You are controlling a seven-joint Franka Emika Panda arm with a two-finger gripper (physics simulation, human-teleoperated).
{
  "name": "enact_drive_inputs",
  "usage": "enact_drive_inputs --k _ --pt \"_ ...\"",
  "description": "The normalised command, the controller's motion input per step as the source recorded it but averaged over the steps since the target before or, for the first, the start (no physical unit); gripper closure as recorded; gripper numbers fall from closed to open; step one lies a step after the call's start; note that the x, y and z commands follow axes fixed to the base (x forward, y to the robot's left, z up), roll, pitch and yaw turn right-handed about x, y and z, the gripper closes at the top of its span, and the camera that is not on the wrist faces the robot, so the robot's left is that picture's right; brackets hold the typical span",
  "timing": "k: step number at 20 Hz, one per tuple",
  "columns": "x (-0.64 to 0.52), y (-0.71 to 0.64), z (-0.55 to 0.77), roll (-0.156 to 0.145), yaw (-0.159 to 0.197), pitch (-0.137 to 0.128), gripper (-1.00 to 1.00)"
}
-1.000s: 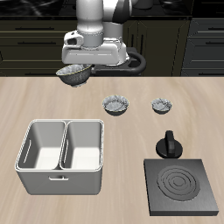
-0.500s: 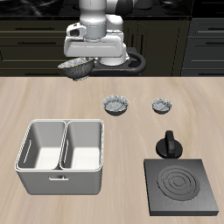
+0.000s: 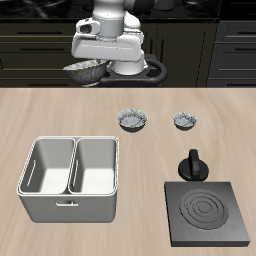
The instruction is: Place the largest bowl inside the left compartment of the bowl drainer
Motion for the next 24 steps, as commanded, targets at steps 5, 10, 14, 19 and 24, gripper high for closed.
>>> enact_drive_inputs --k 5,10,14,19,24 --pt "0.3 -0.02 0.33 -0.043 0.007 -0.006 1.0" --pt "0.39 0.01 0.24 -0.021 -0.006 0.024 1.0" --pt "0.43 -0.02 0.11 -0.002 -0.019 0.033 1.0" --pt "0.44 0.1 -0.04 0.015 0.021 0.04 1.0" --pt "0.61 0.1 -0.01 -0.036 0.018 0.03 1.0"
